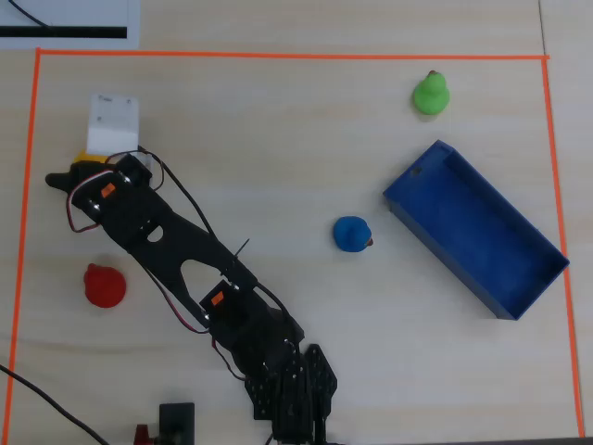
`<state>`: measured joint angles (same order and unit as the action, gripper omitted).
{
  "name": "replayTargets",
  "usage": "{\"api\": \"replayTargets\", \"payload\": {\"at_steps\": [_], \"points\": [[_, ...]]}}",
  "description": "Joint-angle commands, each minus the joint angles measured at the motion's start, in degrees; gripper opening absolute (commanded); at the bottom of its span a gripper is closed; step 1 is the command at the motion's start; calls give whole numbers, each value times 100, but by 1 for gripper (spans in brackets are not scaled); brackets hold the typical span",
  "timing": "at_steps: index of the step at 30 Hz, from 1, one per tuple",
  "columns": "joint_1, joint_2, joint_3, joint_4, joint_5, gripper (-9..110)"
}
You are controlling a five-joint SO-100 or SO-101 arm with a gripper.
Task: Grasp yellow duck and put it into box.
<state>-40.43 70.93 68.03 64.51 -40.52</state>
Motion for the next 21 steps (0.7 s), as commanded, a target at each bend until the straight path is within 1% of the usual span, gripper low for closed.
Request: {"api": "replayTargets", "payload": {"at_steps": [1,9,21], "points": [[-9,-79,-413,-149,35,44],[35,-659,-896,-334,167,44],[141,-1406,-1573,-510,62,44]]}}
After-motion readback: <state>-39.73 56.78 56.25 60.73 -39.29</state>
